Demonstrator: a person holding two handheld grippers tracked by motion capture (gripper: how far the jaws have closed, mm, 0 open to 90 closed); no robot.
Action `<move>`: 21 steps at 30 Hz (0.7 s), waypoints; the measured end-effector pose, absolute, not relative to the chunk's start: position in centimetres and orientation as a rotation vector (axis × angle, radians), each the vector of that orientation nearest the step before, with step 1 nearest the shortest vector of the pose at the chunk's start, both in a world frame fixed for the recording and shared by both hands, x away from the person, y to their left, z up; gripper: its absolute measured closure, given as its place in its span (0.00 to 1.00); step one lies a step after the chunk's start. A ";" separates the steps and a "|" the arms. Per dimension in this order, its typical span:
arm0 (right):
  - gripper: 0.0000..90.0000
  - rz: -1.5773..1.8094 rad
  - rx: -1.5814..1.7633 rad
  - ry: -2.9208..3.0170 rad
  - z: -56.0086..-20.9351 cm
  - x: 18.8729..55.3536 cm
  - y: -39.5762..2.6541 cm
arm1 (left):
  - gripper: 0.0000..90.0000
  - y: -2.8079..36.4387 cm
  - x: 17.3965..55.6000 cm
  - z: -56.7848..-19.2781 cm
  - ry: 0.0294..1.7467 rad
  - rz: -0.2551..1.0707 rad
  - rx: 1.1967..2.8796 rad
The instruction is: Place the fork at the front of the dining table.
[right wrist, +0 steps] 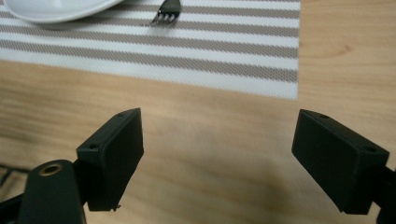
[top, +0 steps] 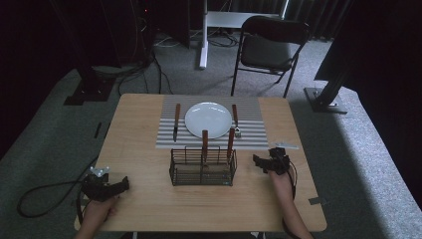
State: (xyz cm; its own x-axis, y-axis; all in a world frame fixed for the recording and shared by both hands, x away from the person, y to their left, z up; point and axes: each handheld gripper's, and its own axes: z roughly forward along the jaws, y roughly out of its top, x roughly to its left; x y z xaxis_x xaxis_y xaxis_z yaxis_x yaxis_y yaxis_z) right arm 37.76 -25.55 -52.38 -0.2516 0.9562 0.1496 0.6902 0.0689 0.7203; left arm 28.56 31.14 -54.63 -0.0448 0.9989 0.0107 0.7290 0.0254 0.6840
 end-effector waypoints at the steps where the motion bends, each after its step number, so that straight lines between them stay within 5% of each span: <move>1: 0.17 0.996 1.637 1.984 -52.5 37.2 -25.9 | 0.00 31.1 28.6 -54.6 1.826 0.733 1.753; 21: 0.14 0.995 1.650 1.892 -53.5 33.0 -28.9 | 0.00 31.1 28.6 -54.6 1.826 0.733 1.753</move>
State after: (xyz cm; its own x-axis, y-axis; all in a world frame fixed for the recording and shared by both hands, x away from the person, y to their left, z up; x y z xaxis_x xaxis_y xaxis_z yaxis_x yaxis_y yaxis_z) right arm 33.03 -28.90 -53.54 -0.1930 0.9726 0.1294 0.6579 0.0305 0.7525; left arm 28.56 31.14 -54.63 -0.0448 0.9989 0.0108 0.7290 0.0253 0.6840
